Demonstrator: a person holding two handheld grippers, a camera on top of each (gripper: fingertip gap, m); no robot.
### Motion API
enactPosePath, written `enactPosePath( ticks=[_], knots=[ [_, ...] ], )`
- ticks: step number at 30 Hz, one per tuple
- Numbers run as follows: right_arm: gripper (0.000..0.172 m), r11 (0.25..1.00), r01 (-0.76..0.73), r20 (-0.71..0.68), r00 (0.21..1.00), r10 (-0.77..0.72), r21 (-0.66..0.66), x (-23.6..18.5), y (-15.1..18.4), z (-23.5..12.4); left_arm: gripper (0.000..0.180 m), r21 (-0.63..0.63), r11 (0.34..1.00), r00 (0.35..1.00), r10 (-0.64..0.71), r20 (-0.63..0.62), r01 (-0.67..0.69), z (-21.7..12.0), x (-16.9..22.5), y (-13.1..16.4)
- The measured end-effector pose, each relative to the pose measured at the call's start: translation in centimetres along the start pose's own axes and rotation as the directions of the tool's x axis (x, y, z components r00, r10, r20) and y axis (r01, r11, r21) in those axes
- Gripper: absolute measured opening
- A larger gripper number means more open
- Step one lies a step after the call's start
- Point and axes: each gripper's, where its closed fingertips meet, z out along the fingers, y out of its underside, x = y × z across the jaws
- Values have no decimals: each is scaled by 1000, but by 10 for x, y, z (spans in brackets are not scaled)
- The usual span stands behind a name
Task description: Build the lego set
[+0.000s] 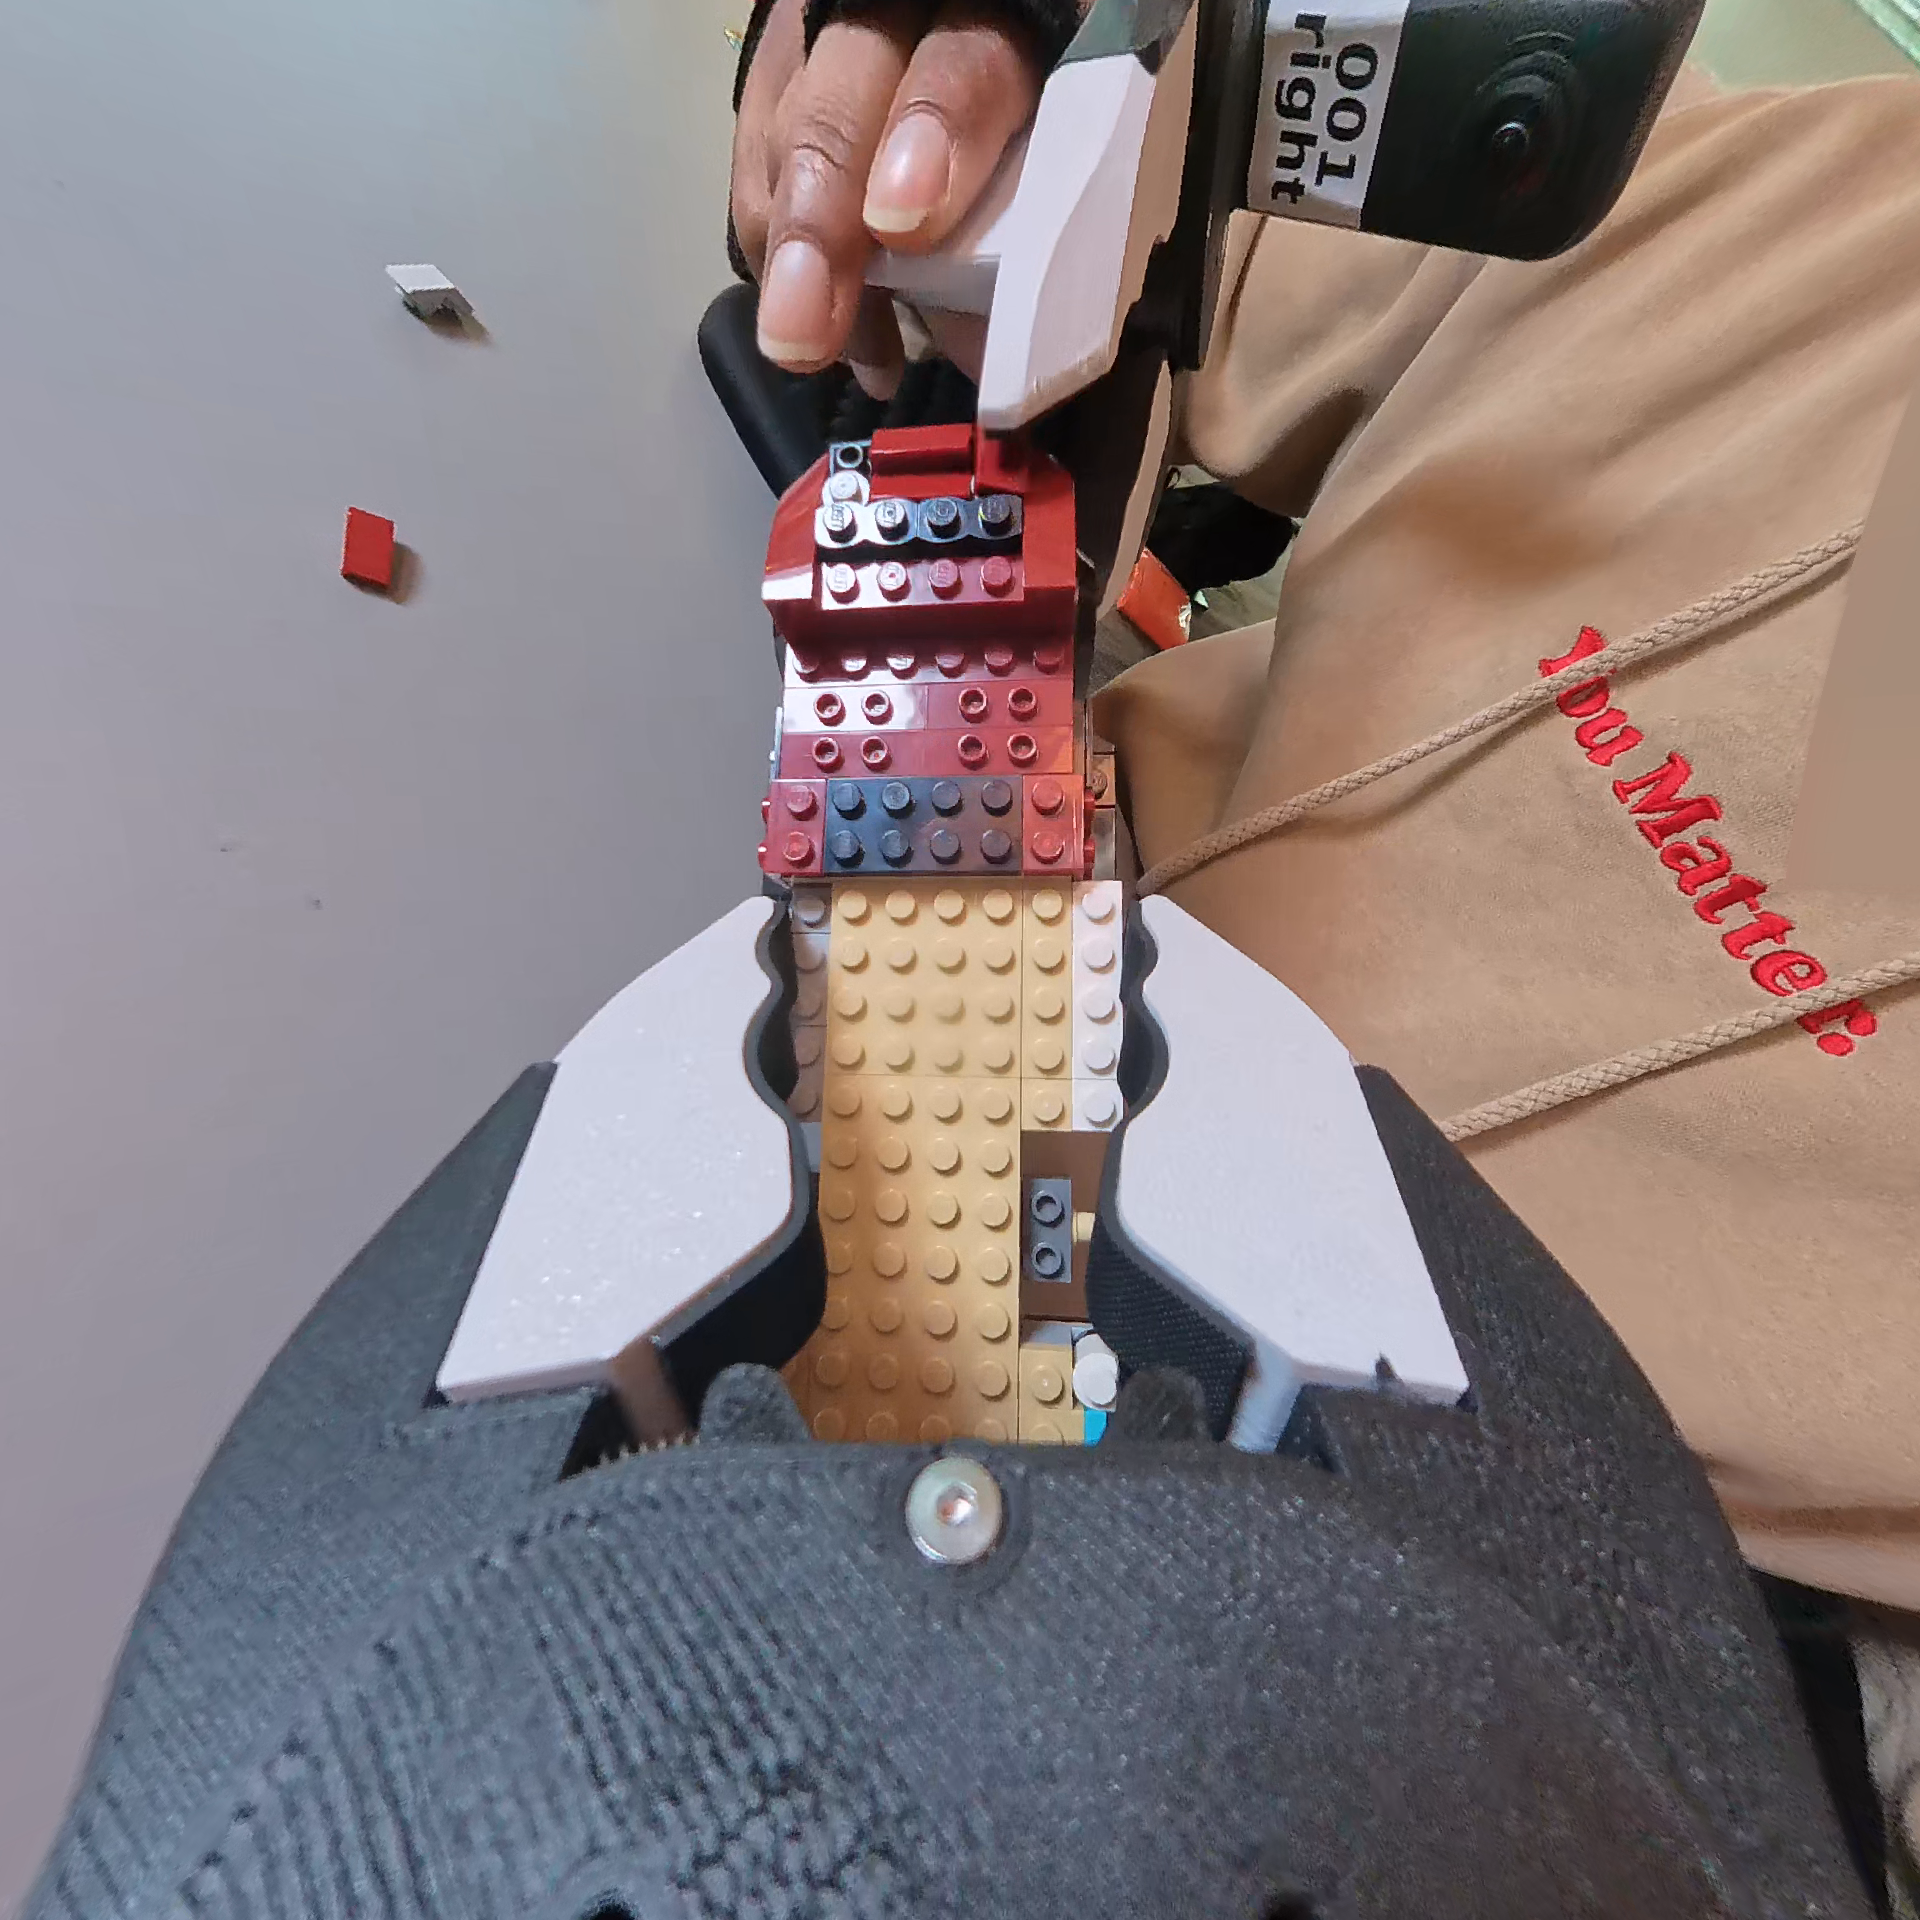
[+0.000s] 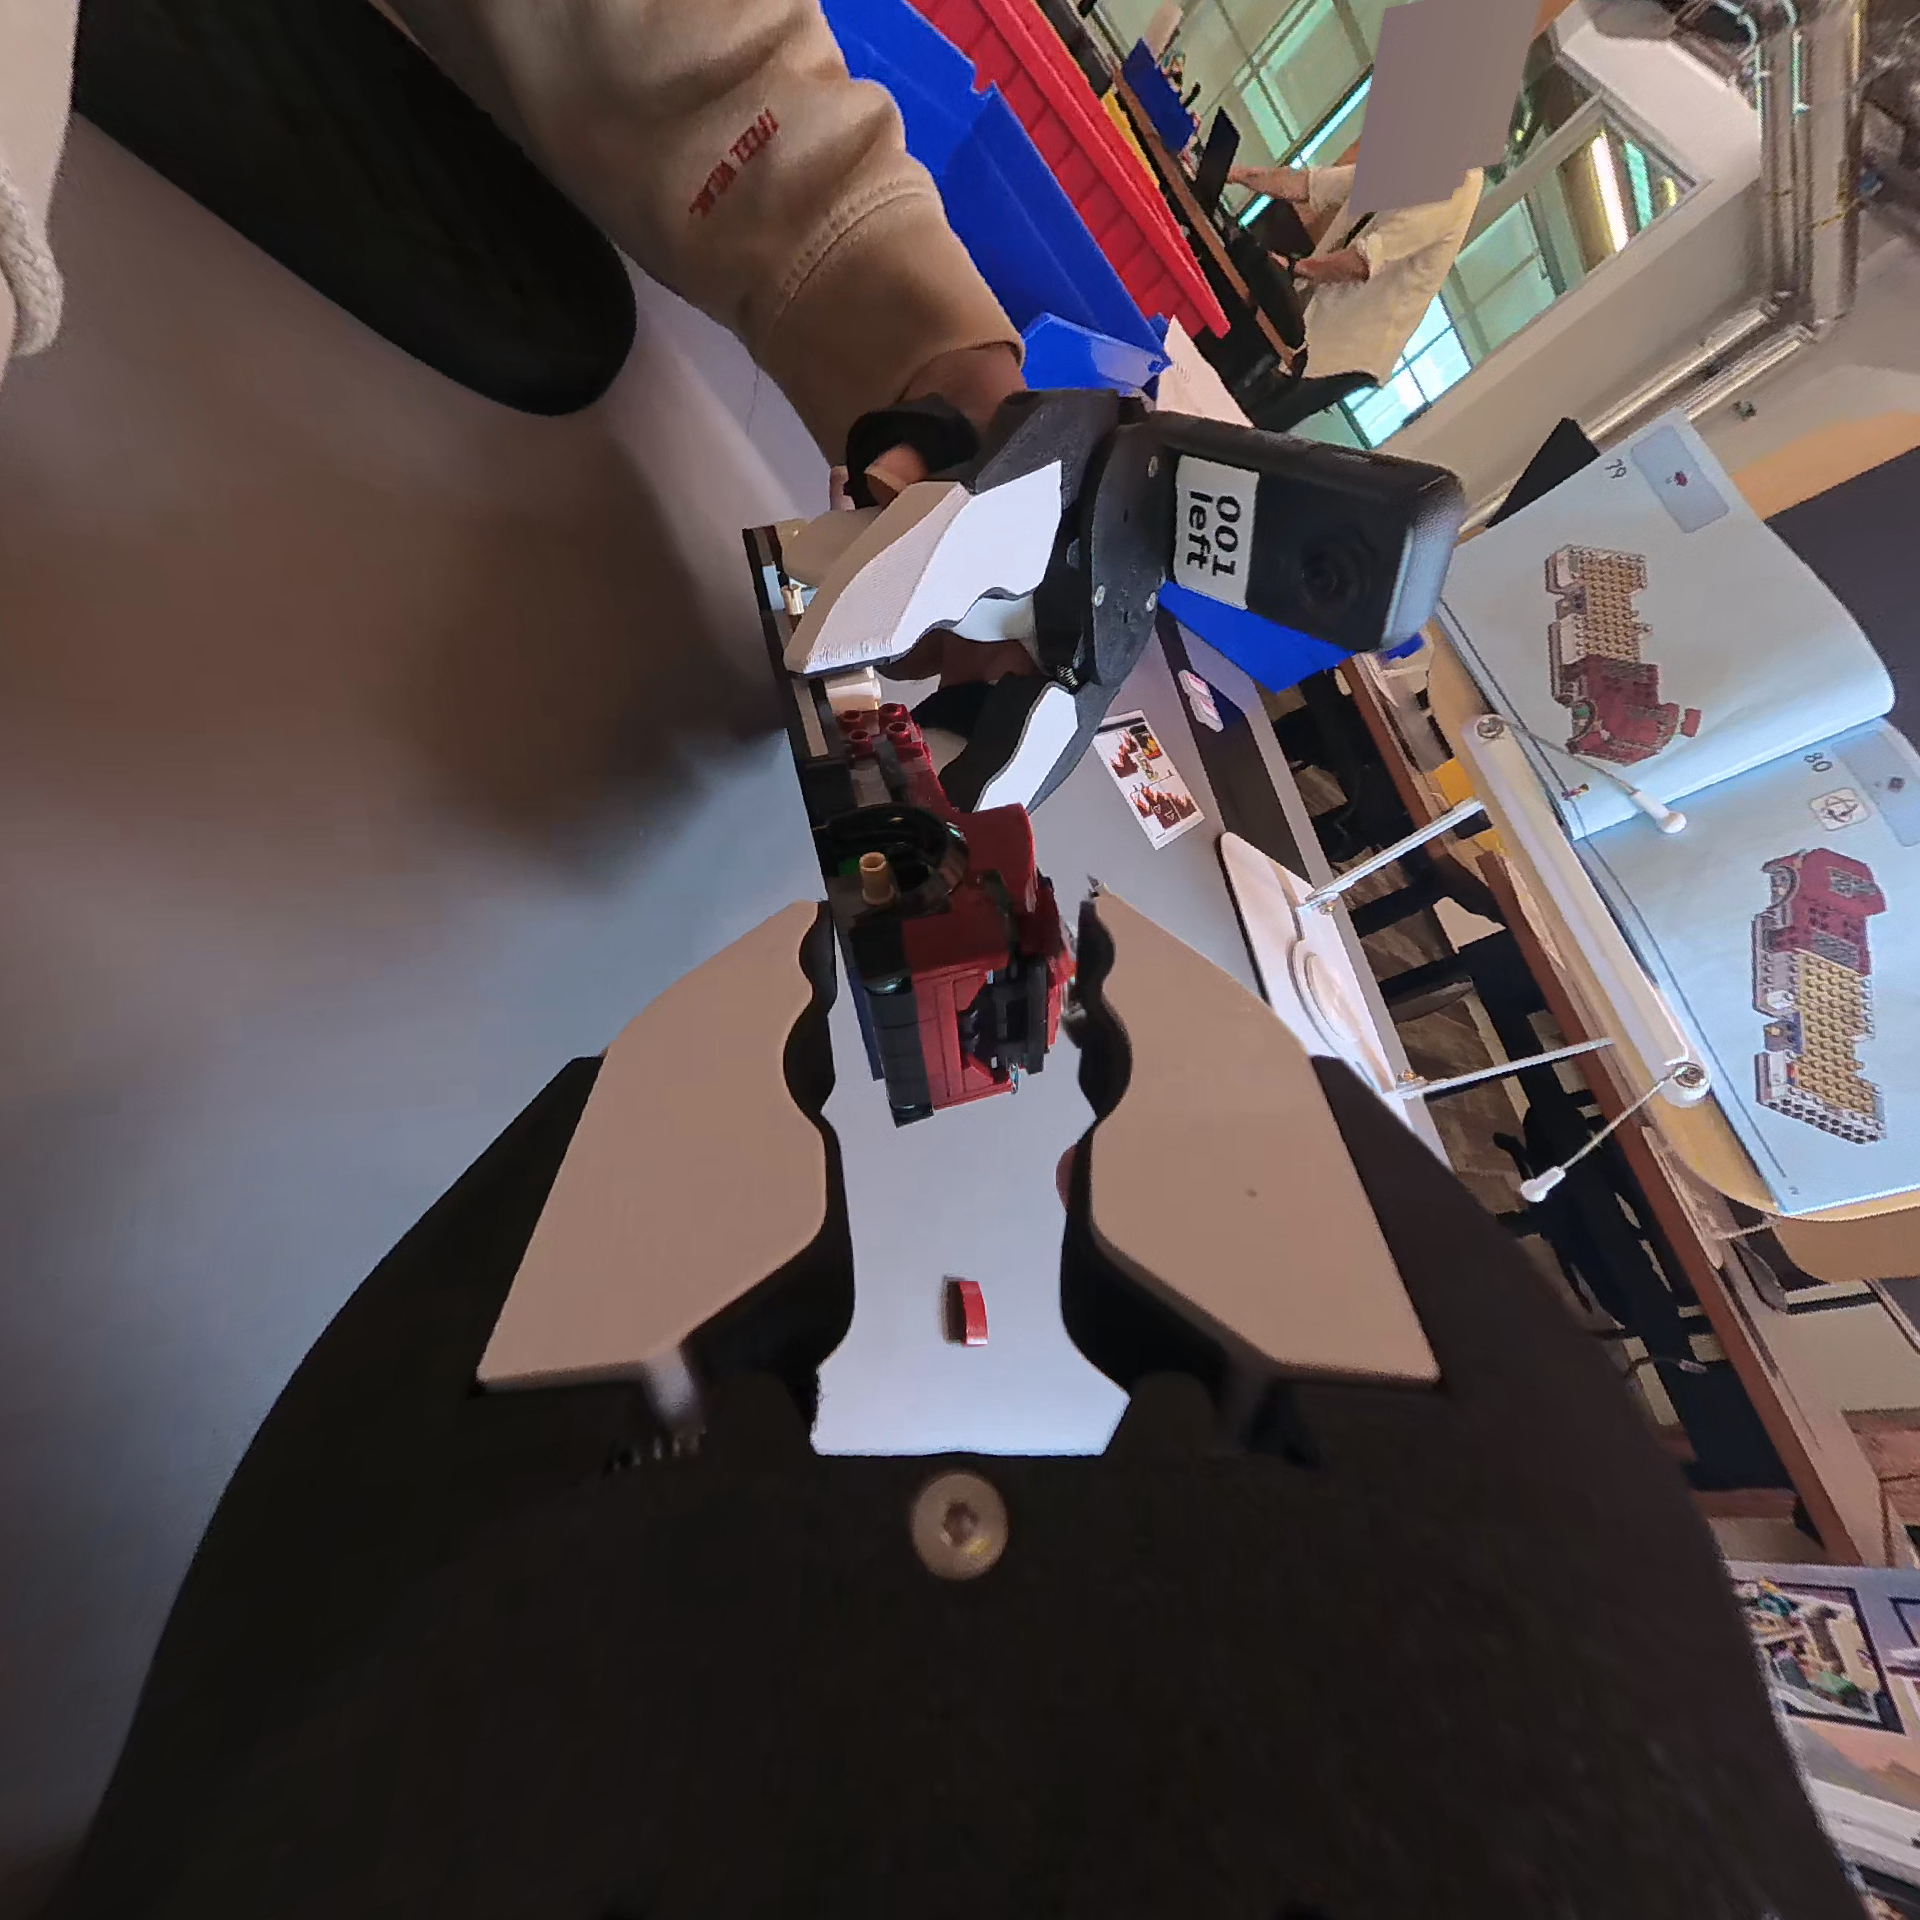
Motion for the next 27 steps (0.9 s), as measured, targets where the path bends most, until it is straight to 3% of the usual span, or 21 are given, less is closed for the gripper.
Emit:
enactPosePath(
  ticks=[13, 27],
  knots=[
    [40, 999, -46, -27, 999, 46, 18, 3, -2, -4, 60, 21, 1000, 1000, 16, 5, -16, -1, 1, -2],
    [39, 993, -118, -29, 993, 119, 21, -5, 4, -3, 60, -54, 998, 994, 47, 96, -42, 3, 0, 6]
  ],
)
